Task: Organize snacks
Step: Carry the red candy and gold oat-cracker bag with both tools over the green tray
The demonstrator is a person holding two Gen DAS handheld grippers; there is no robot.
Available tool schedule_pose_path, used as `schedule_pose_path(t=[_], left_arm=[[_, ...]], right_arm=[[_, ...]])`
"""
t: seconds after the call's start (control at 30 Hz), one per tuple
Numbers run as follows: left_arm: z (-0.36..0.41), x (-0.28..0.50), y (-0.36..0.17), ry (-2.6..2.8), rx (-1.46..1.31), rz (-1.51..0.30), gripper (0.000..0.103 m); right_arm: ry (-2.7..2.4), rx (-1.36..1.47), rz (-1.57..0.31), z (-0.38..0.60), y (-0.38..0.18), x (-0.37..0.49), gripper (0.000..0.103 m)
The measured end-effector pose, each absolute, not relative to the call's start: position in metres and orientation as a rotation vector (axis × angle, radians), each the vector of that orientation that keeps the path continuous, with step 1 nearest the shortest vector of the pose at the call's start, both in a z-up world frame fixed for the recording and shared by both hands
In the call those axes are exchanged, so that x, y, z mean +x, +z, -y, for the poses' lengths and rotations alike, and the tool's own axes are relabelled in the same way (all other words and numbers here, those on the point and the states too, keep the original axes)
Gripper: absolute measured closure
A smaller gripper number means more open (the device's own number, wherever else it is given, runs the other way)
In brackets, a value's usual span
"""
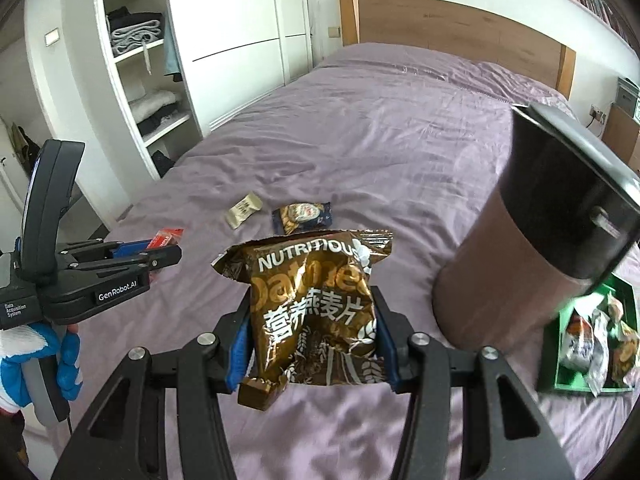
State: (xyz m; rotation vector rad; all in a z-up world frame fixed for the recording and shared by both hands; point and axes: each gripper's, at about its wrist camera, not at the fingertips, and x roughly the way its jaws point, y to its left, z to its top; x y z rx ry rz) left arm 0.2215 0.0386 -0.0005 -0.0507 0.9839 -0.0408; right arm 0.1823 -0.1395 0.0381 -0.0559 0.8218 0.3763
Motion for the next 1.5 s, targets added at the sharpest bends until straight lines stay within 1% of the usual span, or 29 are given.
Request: schedule_pose_path(t=[0.33, 0.67, 1.03, 1.5], left_arm=[[-0.025, 0.149, 0.018, -0.078, -0.068, -0.973, 0.084], [0.009, 0.093, 0.046, -0.151, -0.032, -0.938, 0.084], [0.091, 0.05, 0.062, -0.306, 0.043, -0.923, 0.084], [0.21, 0.03, 0.066, -0.469, 0.156, -0.942, 0.084]], right_arm=[[0.392, -0.073, -0.824, 0.162, 0.051, 0.107, 0.103], [0.368, -0.06, -0.795, 0.197, 0.064, 0.04, 0.103], [0.238, 0.012, -0.765, 0.276, 0.066, -0.019, 0.103], [0.009, 0.141, -0.728, 0.408, 0.062, -0.067, 0.103]])
